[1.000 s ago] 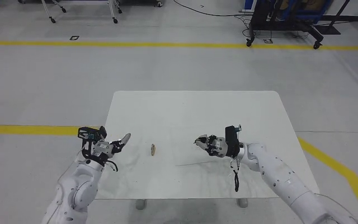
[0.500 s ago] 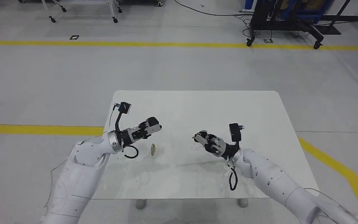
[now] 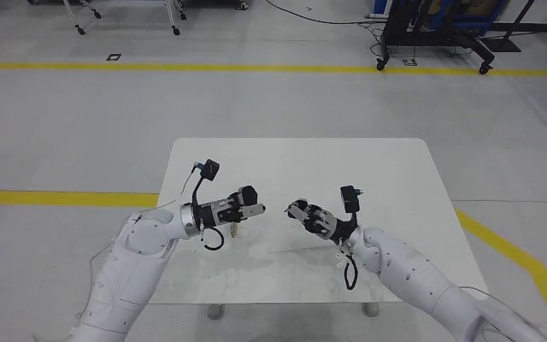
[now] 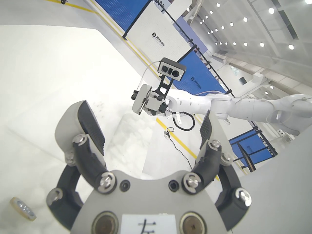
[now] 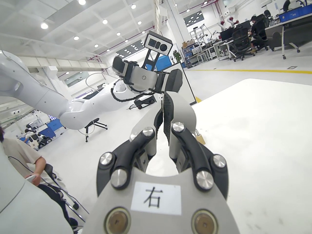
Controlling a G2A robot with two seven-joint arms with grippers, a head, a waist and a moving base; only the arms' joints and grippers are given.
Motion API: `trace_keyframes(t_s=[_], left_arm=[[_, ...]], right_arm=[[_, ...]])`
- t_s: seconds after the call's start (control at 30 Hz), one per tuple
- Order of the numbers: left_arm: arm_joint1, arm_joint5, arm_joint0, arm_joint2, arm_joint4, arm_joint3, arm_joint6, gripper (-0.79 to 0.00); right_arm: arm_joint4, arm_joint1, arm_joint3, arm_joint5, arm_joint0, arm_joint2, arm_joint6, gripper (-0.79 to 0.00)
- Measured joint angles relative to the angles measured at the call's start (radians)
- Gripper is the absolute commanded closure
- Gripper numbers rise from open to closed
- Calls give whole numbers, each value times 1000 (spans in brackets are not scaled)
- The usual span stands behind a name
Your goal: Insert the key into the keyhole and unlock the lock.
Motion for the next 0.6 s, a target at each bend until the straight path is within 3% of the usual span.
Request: trace_keyframes(t_s=[0.17, 0.27, 0.6], left_arm=[[0, 7, -17, 28, -9, 17, -19, -320], [0, 11, -26, 42, -11, 24, -27, -336], [0, 28, -41, 75, -7, 33, -18, -259]], right_arm=[[178, 2, -34, 0, 17, -34, 151, 0], [263, 7, -54, 0, 27, -47, 224, 0], [415, 14, -83, 0, 47, -55, 385, 0]])
